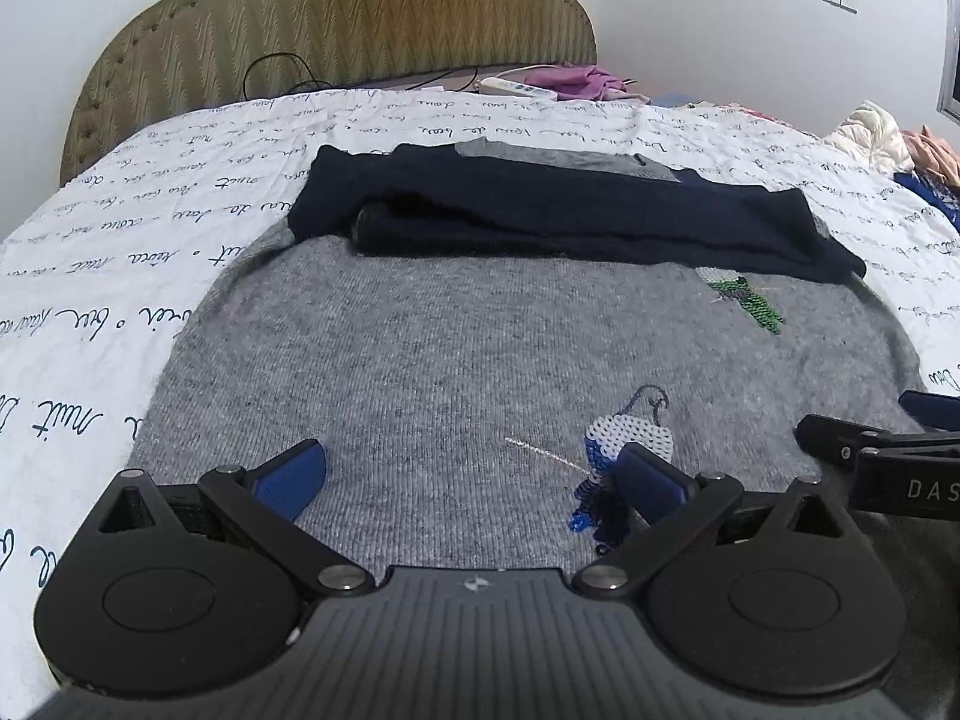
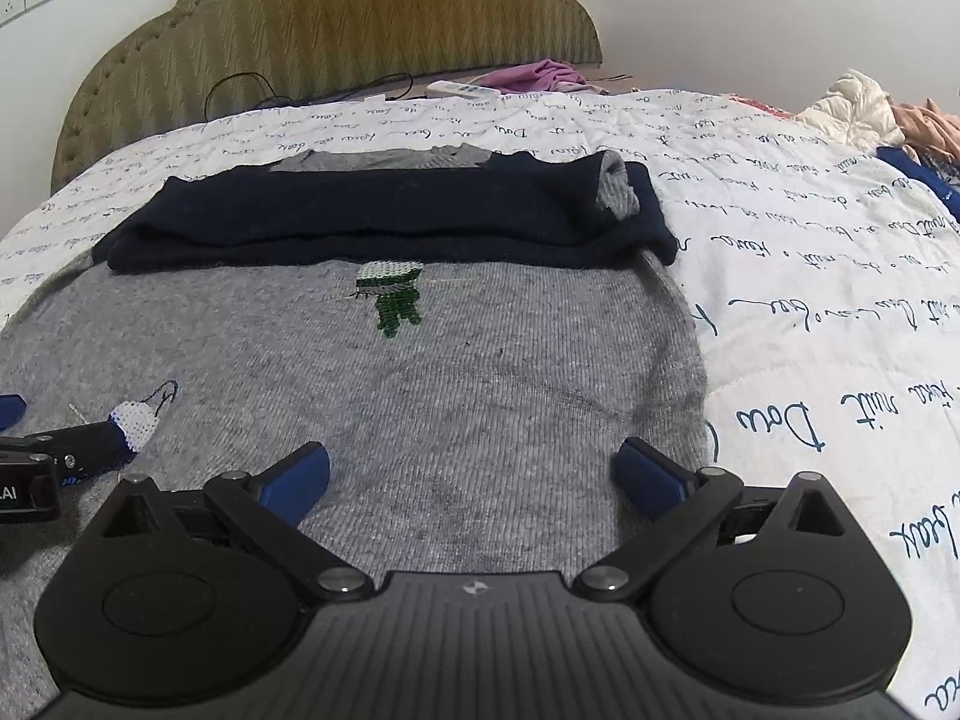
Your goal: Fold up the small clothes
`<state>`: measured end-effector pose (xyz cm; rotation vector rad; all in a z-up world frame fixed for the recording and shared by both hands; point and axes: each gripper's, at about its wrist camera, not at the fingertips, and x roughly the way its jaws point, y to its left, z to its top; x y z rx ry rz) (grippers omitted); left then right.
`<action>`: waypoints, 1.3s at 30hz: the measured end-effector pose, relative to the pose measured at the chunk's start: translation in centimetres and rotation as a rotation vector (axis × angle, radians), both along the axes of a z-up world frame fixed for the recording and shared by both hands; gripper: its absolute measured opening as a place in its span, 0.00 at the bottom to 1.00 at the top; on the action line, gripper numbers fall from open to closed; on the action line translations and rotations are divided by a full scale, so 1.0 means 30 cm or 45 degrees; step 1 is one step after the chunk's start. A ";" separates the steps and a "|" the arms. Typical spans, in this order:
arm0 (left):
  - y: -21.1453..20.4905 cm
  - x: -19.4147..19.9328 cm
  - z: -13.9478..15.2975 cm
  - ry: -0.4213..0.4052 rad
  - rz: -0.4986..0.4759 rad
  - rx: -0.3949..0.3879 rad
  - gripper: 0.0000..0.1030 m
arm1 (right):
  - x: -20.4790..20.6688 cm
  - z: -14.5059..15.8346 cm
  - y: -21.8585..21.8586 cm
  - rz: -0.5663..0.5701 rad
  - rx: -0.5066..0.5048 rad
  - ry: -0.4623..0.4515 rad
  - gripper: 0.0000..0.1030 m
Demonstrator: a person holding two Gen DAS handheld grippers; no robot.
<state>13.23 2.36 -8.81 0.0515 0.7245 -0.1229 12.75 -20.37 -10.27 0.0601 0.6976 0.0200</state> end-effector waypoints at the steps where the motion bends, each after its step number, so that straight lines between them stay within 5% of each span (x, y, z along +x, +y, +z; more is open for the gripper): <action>1: 0.003 -0.001 0.000 -0.001 -0.001 -0.005 1.00 | -0.002 0.000 0.001 -0.001 0.001 -0.001 1.00; 39: 0.034 -0.007 0.002 -0.018 0.005 -0.073 1.00 | -0.019 -0.003 -0.014 0.004 0.033 -0.020 1.00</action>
